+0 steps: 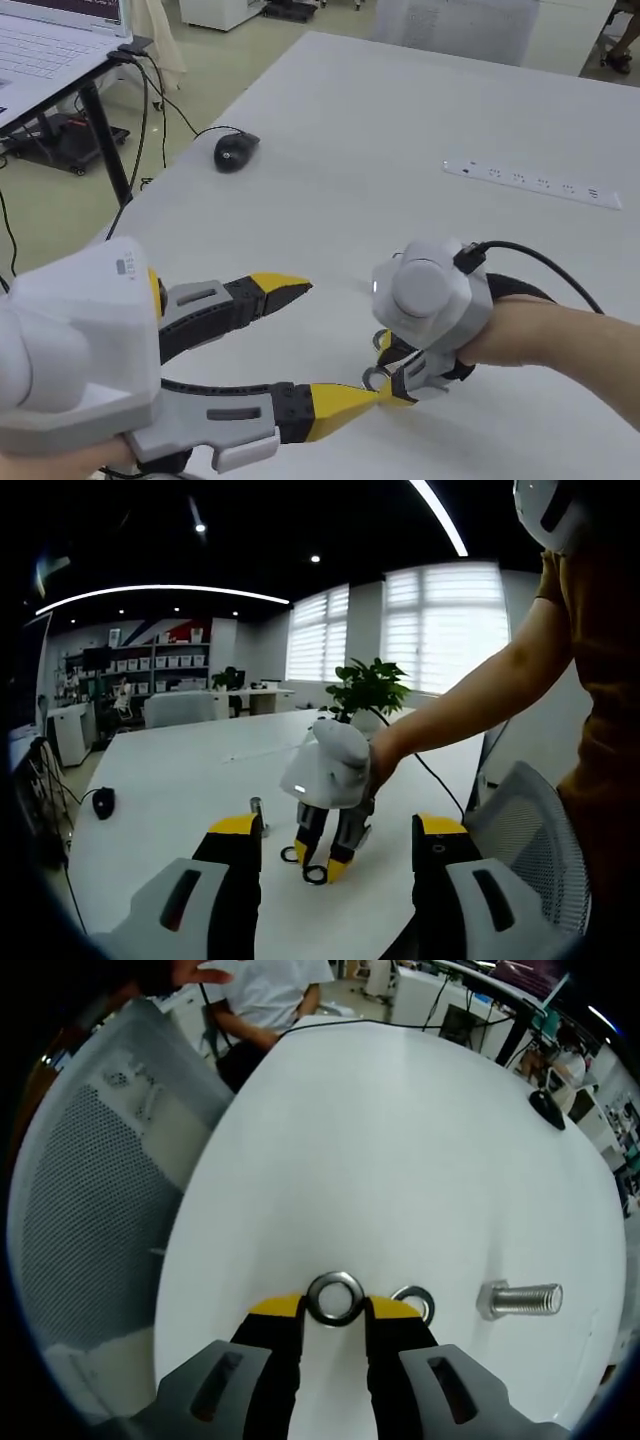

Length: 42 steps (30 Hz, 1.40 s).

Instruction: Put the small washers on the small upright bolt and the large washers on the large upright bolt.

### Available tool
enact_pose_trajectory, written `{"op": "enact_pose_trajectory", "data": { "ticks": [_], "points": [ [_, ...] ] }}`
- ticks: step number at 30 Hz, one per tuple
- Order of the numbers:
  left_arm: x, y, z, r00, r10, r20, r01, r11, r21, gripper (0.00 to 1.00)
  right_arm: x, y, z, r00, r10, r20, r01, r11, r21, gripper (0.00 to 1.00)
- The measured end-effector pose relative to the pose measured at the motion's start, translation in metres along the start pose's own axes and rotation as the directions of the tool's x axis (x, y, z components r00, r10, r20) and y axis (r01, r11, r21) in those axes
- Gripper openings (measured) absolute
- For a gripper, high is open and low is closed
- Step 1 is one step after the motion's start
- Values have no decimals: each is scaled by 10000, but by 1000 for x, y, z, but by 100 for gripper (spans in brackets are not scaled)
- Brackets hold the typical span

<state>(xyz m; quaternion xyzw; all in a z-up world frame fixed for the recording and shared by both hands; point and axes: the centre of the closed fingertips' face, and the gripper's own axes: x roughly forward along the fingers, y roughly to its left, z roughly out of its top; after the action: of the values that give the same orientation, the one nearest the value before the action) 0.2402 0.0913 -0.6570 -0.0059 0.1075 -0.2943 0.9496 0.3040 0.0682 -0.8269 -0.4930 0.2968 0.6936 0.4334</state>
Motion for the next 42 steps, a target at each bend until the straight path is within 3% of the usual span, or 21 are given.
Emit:
{"op": "enact_pose_trajectory", "data": {
  "ticks": [13,25,35,42],
  "points": [
    [0,-4,-2,9999,-48,-91,48,10000,34,60,-2,-1,0,10000,-8,89,5,9996,284,22],
    [3,-6,-3,9996,-173,-218,174,9998,68,60,-28,-8,-4,9994,-165,292,151,9988,475,22],
    [11,-10,-1,9988,-417,-246,421,9989,182,60,-68,-39,-18,9945,-1009,267,988,9925,715,22],
    [14,-11,0,9979,-575,-306,582,9980,232,60,-88,-61,-13,9874,-1538,381,1501,9848,872,22]
  ]
}}
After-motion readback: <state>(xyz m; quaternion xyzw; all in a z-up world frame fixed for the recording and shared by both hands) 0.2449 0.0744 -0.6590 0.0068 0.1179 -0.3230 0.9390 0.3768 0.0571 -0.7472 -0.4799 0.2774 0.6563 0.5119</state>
